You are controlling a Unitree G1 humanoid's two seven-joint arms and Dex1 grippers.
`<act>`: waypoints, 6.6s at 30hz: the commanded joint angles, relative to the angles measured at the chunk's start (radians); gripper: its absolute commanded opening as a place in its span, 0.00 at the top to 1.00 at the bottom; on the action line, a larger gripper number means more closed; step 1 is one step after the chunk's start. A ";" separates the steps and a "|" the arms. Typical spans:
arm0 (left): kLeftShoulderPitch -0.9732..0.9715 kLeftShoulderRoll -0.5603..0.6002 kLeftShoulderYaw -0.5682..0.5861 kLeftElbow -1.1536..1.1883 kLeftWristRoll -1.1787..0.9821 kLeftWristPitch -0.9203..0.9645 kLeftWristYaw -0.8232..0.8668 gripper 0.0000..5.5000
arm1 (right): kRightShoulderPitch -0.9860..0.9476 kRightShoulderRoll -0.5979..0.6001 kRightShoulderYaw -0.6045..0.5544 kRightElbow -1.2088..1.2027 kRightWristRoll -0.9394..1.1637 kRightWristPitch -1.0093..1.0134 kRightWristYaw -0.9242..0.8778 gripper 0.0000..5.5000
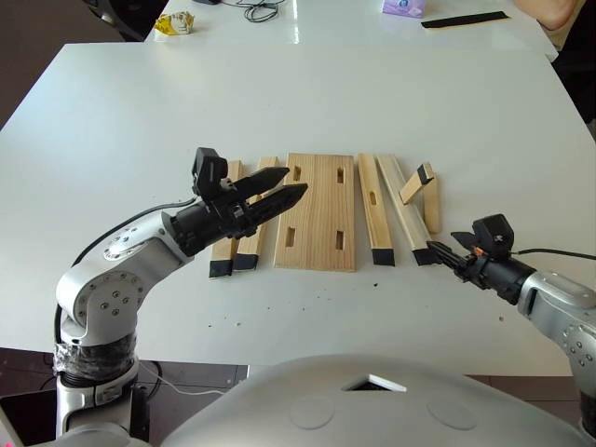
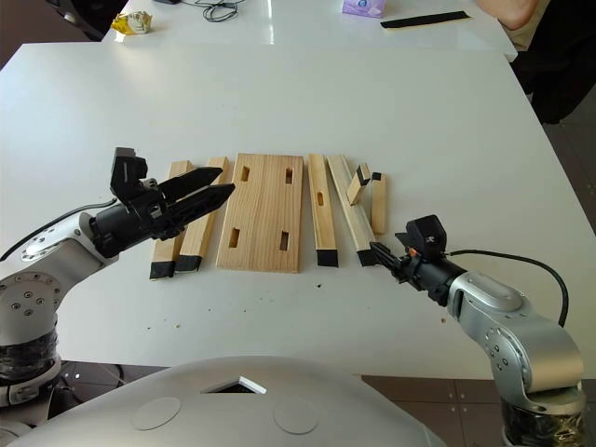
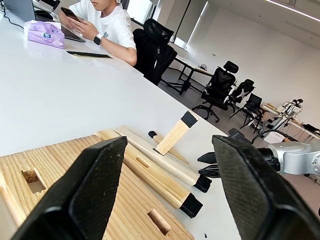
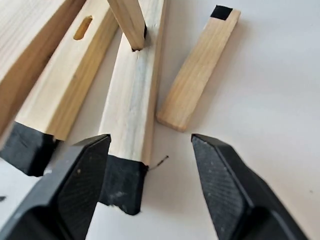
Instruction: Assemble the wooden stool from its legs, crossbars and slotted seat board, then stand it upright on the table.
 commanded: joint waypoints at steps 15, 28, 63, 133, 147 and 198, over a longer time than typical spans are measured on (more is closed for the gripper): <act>0.014 0.001 -0.015 -0.013 -0.006 -0.019 0.025 0.43 | -0.072 0.112 0.061 -0.069 -0.019 0.146 -0.179 0.46; 0.016 0.010 -0.020 -0.010 -0.013 -0.015 0.023 0.43 | -0.035 0.190 0.084 -0.061 -0.060 0.144 -0.188 0.46; -0.027 0.001 -0.033 0.023 -0.012 -0.015 0.081 0.43 | -0.033 0.214 0.103 0.105 -0.134 0.022 -0.130 0.61; -0.611 -0.015 -0.068 0.201 -0.554 0.096 0.151 0.43 | -0.723 -0.281 -0.077 0.377 0.853 0.069 0.594 0.63; -0.609 -0.006 -0.072 0.195 -0.551 0.098 0.141 0.43 | -0.730 -0.297 -0.069 0.386 0.844 0.040 0.606 0.63; -0.593 0.321 -0.046 0.340 0.000 0.013 -0.273 0.63 | -0.310 -0.420 -0.140 0.427 0.370 -0.203 0.844 0.28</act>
